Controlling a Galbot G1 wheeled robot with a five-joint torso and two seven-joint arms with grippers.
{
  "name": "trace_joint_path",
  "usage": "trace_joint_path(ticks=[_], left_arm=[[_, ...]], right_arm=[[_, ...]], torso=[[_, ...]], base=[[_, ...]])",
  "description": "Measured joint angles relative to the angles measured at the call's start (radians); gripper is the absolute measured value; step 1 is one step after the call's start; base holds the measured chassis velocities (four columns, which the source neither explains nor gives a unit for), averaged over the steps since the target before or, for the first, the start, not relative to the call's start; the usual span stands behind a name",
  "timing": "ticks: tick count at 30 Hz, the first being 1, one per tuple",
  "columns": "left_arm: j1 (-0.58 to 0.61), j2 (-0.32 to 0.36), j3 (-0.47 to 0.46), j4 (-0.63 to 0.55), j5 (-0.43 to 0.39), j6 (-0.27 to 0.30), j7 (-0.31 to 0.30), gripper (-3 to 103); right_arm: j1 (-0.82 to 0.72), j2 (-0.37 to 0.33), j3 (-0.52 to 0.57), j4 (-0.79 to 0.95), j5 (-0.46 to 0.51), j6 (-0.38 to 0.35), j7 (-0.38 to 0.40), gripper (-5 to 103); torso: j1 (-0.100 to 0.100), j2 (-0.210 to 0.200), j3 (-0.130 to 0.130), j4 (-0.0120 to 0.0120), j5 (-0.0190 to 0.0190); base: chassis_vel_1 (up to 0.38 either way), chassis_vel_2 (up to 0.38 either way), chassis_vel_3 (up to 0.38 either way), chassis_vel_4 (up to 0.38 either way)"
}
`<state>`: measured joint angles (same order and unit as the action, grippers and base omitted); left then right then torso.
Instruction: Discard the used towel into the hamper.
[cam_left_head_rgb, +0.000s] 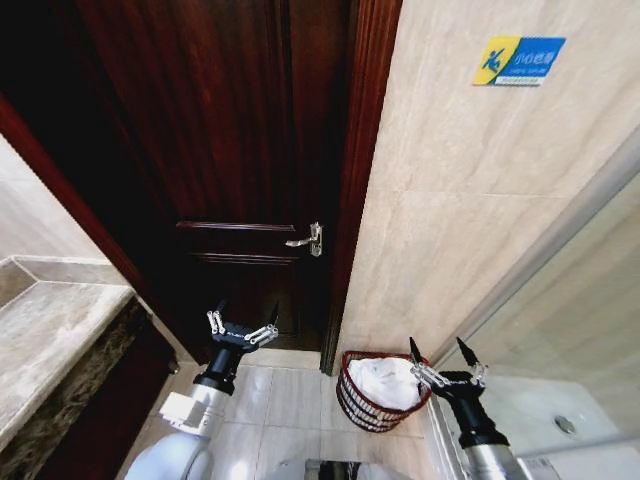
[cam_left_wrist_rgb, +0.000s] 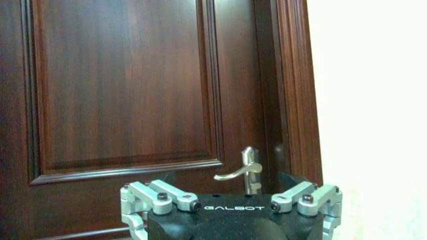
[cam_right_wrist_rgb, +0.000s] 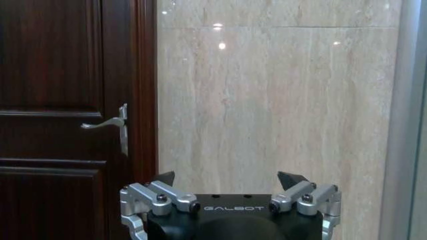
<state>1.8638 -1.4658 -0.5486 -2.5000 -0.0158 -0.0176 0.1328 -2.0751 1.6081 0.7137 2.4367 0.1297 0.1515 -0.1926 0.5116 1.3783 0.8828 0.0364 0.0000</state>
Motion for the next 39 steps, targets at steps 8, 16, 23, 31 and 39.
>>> trace_joint_path(ticks=[8,16,23,31,39], left_arm=[[0.000,0.000,0.000,0.000,0.000,0.000,0.000,100],[0.000,0.000,0.000,0.000,0.000,0.000,0.000,100],[0.000,0.000,0.000,0.000,0.000,0.000,0.000,100],[0.000,0.000,0.000,0.000,0.000,0.000,0.000,100],[0.000,0.000,0.000,0.000,0.000,0.000,0.000,100]], right_arm=[[0.000,0.000,0.000,0.000,0.000,0.000,0.000,100],[0.000,0.000,0.000,0.000,0.000,0.000,0.000,100],[0.000,0.000,0.000,0.000,0.000,0.000,0.000,100],[0.000,0.000,0.000,0.000,0.000,0.000,0.000,100],[0.000,0.000,0.000,0.000,0.000,0.000,0.000,100]], torso=[[0.000,0.000,0.000,0.0000,0.0001],[0.000,0.000,0.000,0.0000,0.0000],[0.000,0.000,0.000,0.0000,-0.0001],[0.000,0.000,0.000,0.0000,0.0000],[0.000,0.000,0.000,0.0000,0.0001]], base=[[0.076,-0.087,-0.081,0.080],[0.093,-0.093,-0.100,0.084],[0.107,-0.107,-0.109,0.099],[0.074,-0.084,-0.085,0.083],[0.096,-0.091,-0.094,0.094]])
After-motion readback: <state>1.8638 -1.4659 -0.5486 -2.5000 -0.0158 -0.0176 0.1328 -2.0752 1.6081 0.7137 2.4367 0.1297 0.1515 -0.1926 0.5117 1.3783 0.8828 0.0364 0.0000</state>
